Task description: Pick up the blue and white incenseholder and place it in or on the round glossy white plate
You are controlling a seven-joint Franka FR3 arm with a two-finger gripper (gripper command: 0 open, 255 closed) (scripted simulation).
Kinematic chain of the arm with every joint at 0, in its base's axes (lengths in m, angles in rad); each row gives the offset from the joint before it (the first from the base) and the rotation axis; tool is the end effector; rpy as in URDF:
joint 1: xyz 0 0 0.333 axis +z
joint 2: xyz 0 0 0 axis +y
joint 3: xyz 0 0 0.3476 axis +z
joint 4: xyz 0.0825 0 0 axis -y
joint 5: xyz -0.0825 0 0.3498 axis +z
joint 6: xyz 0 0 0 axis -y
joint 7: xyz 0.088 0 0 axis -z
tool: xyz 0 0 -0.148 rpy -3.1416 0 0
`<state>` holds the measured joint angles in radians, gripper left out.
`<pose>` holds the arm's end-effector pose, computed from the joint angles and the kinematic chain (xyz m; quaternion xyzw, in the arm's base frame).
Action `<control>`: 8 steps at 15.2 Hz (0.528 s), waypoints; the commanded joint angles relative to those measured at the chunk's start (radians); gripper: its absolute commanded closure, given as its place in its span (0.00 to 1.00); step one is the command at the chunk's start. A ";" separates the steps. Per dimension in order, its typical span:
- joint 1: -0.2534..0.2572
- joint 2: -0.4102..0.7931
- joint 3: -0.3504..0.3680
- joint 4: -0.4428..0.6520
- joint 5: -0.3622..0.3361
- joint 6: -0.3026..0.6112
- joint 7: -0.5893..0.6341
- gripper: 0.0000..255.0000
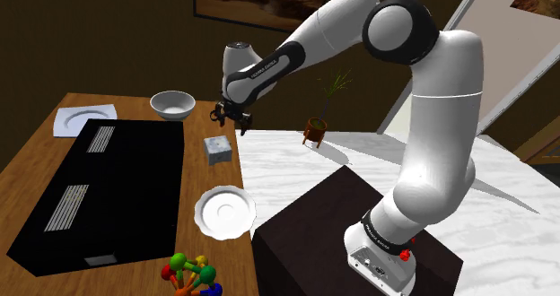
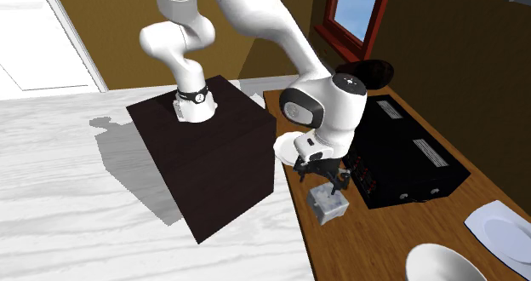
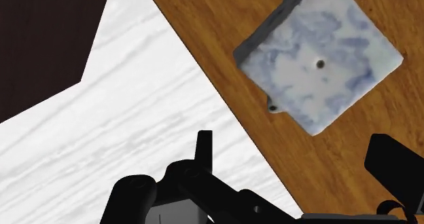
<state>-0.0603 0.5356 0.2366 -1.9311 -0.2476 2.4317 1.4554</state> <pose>0.6090 0.0941 0.2253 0.8469 -0.5314 0.0103 0.0178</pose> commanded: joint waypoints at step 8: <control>0.035 0.245 -0.052 0.219 0.008 0.027 0.097 0.00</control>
<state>-0.0269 0.7684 0.1877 -1.7166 -0.2377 2.4505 1.5498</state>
